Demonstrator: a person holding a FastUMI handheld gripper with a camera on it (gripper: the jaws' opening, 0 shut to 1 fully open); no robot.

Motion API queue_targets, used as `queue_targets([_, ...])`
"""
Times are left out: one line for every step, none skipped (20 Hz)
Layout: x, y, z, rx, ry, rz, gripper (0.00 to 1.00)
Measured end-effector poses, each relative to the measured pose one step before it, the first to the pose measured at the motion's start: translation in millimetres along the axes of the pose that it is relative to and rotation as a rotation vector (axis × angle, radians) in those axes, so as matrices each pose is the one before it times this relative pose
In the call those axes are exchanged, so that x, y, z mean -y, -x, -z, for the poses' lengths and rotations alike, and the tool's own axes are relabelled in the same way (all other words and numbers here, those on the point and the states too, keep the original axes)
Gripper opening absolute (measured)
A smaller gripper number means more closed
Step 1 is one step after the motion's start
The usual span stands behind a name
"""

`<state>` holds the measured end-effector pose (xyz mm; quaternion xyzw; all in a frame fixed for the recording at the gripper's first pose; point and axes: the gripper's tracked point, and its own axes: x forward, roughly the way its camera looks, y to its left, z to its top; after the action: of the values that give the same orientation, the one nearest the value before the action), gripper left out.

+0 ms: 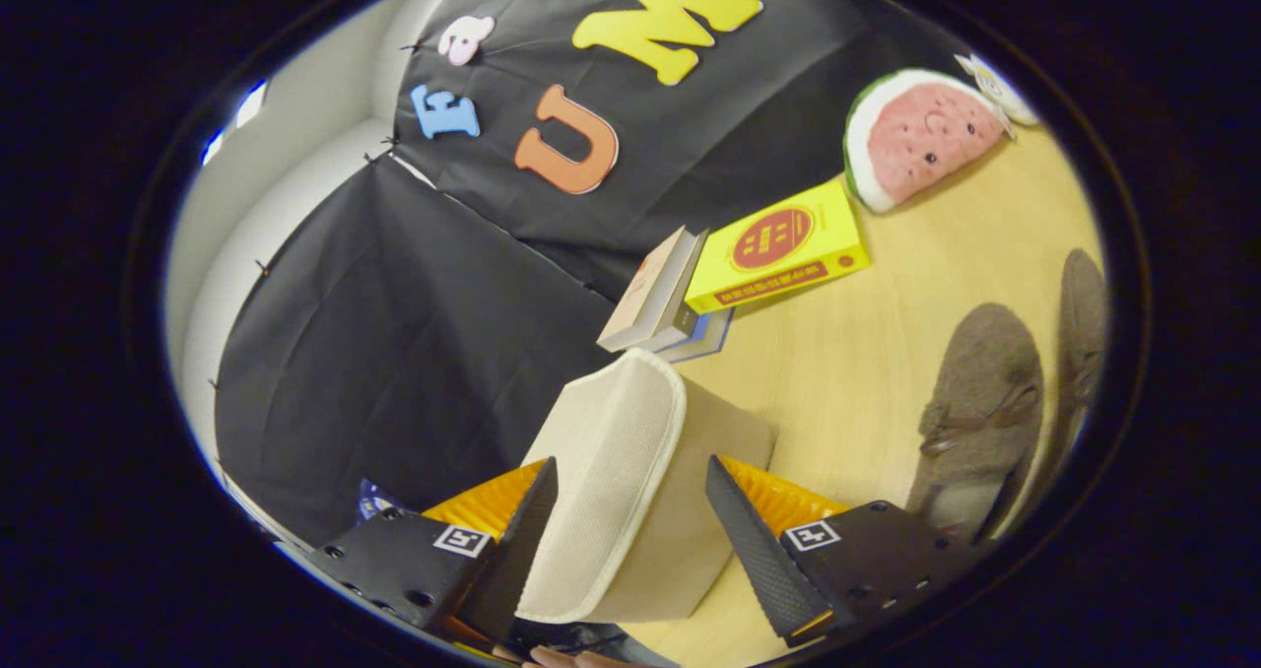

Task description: Open the storage box then place both shoes into the box .Put the left shoe in first, then the right shoe, with the right side of both shoes facing outward in a uniform manner.

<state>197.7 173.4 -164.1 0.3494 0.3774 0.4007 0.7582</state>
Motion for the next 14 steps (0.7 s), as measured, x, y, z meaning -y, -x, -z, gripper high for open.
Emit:
queue_targets([-0.36,-1.08,-0.61,-0.01292,-0.04375,-0.03506,0.92])
queue_targets([-2.23,-3.74,0.2,-0.0156,-0.04095,-0.03994,0.92])
queue_targets([-3.96,-4.29,2.36,-0.01873,-0.03476,-0.04229,0.92])
queue_targets([-2.1,-4.77,1.77,-0.01823,-0.02328,-0.02969,0.92])
queue_targets([2.66,-3.43,1.13,-0.01208,-0.01378,-0.0026,0.92])
queue_targets([1.14,-4.8,1.54,-0.00904,-0.01568,-0.00102,0.92])
queue_targets([-0.74,-4.63,5.48,-0.01695,-0.01658,-0.00268,0.92])
queue_targets([-2.77,-3.71,5.91,-0.02214,-0.01116,-0.00864,0.92])
queue_targets([0.3,-4.31,5.78,-0.01325,0.00139,0.01106,0.92])
queue_targets([6.52,1.17,-2.22,0.00992,0.0047,0.03148,0.92])
queue_targets([-4.15,-2.9,-1.28,0.00457,-0.01352,-0.00741,0.81])
queue_targets([0.04,4.19,-2.04,0.00633,-0.0034,0.01147,0.7])
queue_targets([-1.72,4.0,0.31,-0.00131,-0.00821,0.00865,0.59])
queue_targets([-1.23,5.03,1.52,-0.00809,0.00726,0.00842,0.56])
